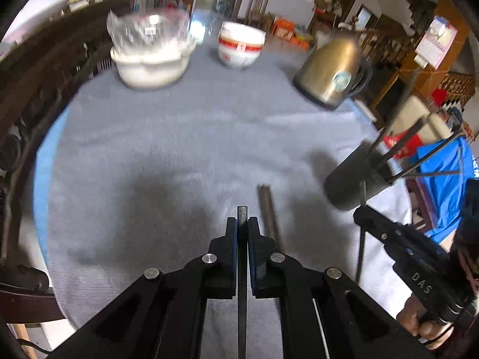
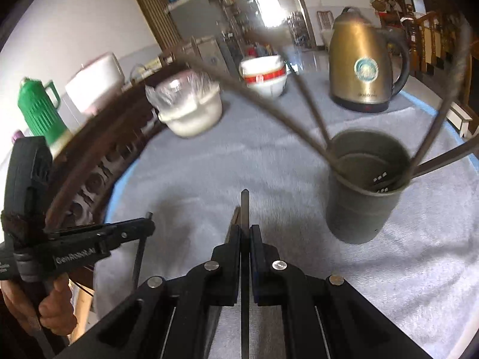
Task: Organize utensils
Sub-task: 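Lift the left gripper's chopstick over the grey cup while the right gripper carries its own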
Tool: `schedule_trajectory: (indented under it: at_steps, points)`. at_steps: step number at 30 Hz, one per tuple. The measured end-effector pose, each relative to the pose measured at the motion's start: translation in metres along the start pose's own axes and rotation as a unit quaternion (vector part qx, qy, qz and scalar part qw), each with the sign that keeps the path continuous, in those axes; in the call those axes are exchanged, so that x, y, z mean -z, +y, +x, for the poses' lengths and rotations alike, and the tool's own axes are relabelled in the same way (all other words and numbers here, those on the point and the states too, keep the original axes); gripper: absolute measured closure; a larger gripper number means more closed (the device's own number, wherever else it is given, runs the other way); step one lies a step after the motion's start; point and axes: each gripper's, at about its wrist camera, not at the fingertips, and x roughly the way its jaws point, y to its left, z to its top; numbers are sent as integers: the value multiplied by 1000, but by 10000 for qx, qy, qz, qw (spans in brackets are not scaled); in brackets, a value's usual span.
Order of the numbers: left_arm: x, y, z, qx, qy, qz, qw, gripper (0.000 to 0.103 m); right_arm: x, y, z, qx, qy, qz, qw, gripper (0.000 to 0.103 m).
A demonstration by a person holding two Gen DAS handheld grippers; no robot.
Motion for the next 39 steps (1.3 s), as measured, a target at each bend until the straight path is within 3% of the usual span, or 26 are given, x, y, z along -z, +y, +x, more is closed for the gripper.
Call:
schedule_trajectory:
  at_steps: [12,19,29,34,39]
  points:
    - [-6,-34,-95,-10,-1249,257,9918,96,-15,3,-85,-245,-1061,-125,9940,97]
    - [-10,-63,-120,129,-1663,461,9849,96,-32,-4,-130,-2,-1757,-281,9840,97]
    - [-44,-113,-139,326,-2176,698,9730,96,-72,-22,-160,337,-2400,-301,9697,97]
    - [-64,-138,-145,431,-2487,724,9649,96,-91,-32,-163,684,-2841,-247,9560,97]
    - [-77,-161,-141,413,-2867,682,9547,96,-100,-37,-166,1057,-3424,-150,9335,96]
